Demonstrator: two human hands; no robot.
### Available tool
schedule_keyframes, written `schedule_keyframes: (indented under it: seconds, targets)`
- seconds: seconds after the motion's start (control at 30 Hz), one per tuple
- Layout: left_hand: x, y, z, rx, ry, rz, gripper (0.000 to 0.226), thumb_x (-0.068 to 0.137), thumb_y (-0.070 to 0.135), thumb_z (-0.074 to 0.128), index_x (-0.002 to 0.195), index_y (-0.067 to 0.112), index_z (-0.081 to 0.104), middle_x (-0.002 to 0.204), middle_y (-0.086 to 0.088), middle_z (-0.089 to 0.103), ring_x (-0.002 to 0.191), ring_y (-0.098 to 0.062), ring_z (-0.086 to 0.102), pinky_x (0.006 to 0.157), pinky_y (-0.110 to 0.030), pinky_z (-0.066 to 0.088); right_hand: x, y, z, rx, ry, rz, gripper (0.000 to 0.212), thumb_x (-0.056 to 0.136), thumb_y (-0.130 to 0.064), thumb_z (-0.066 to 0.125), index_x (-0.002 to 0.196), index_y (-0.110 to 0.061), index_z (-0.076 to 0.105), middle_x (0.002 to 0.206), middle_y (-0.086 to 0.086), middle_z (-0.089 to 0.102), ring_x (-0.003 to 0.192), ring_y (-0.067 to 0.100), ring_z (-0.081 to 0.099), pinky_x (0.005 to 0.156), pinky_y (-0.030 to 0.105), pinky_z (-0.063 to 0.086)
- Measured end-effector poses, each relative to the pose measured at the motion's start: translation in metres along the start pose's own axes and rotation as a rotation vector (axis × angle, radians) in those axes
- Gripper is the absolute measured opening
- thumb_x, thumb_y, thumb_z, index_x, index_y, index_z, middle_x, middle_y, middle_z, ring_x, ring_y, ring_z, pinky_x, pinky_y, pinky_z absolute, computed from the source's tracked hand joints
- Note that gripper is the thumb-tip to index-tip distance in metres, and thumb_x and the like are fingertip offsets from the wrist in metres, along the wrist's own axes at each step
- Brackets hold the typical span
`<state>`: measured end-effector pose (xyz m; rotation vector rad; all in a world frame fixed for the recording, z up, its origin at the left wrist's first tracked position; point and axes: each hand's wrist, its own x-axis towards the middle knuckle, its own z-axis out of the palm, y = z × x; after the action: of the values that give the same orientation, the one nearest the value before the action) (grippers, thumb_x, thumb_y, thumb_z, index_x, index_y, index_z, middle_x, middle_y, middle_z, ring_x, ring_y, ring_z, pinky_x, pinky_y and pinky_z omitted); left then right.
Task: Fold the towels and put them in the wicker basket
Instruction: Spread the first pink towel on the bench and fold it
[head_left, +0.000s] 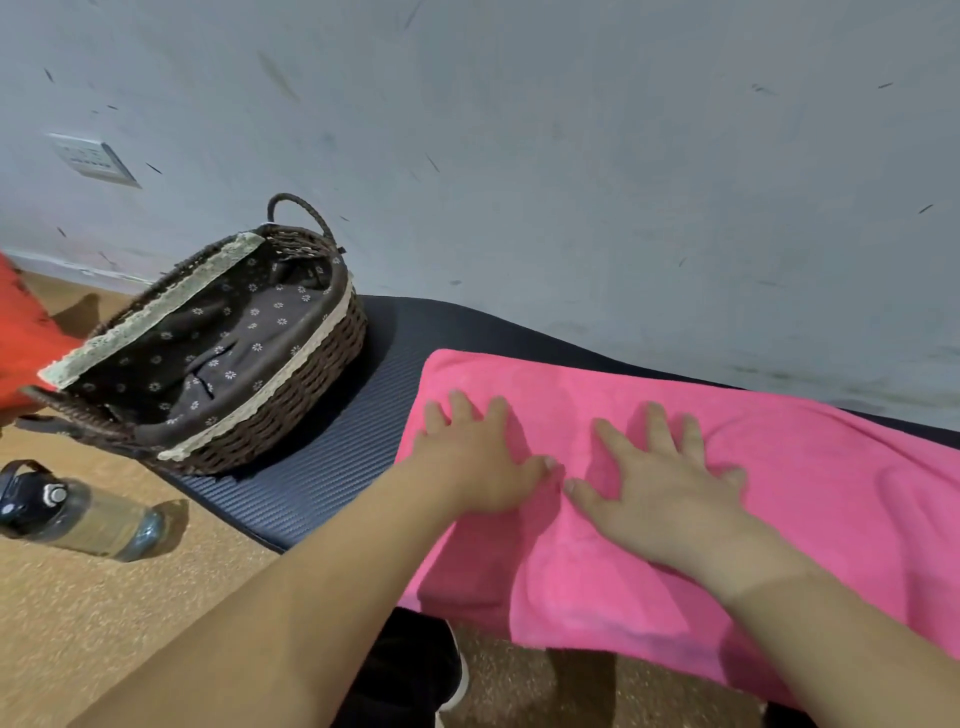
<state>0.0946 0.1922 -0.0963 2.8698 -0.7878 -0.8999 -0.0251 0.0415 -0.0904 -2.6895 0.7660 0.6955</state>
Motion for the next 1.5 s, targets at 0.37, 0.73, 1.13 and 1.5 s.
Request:
schedule_keyframes:
  seconds: [0.37,0.73,1.13,1.5]
  targets:
    - [0.064,-0.037,0.002,-0.055,0.303,0.156,0.085,0.095,0.072,0.042,0.164,0.036,0.007,0.173,-0.009,-0.012,0.158,-0.034,-0.015,0.126,-0.051,-0.007,0.021,0.005,0.009,0.106,0.091,-0.061,0.09,0.086,-0.087,0.029,0.158,-0.053,-0.013,0.167,-0.004,-0.034,0.154,0.031,-0.029,0.116,0.077,-0.007]
    - [0.018,-0.036,0.04,0.094,0.309,0.075,0.08,0.093,0.08,0.017,0.161,0.045,-0.008,0.171,-0.005,-0.018,0.155,-0.037,-0.023,0.124,-0.06,-0.011,0.006,0.02,0.023,0.105,0.027,-0.212,0.095,0.086,-0.084,0.041,0.159,-0.05,-0.01,0.167,-0.008,-0.031,0.153,0.026,-0.031,0.116,0.074,-0.012]
    - [0.009,0.097,0.026,0.192,0.349,0.406,0.082,0.098,0.054,0.047,0.165,0.026,0.009,0.172,-0.011,-0.014,0.157,-0.038,-0.015,0.126,-0.058,-0.002,-0.032,0.134,-0.003,0.474,0.329,-0.183,0.053,0.092,-0.05,0.065,0.133,-0.016,0.066,0.132,0.006,0.064,0.122,0.022,0.06,0.109,0.039,0.045]
    - [-0.013,0.237,0.077,-0.004,0.315,1.011,0.045,0.092,0.053,0.053,0.102,0.012,0.07,0.1,-0.006,0.058,0.088,-0.025,0.058,0.079,-0.039,0.051,-0.01,0.257,0.007,0.675,0.403,0.398,0.04,0.088,-0.039,0.069,0.07,-0.005,0.059,0.058,0.008,0.054,0.056,0.028,0.053,0.048,0.03,0.034]
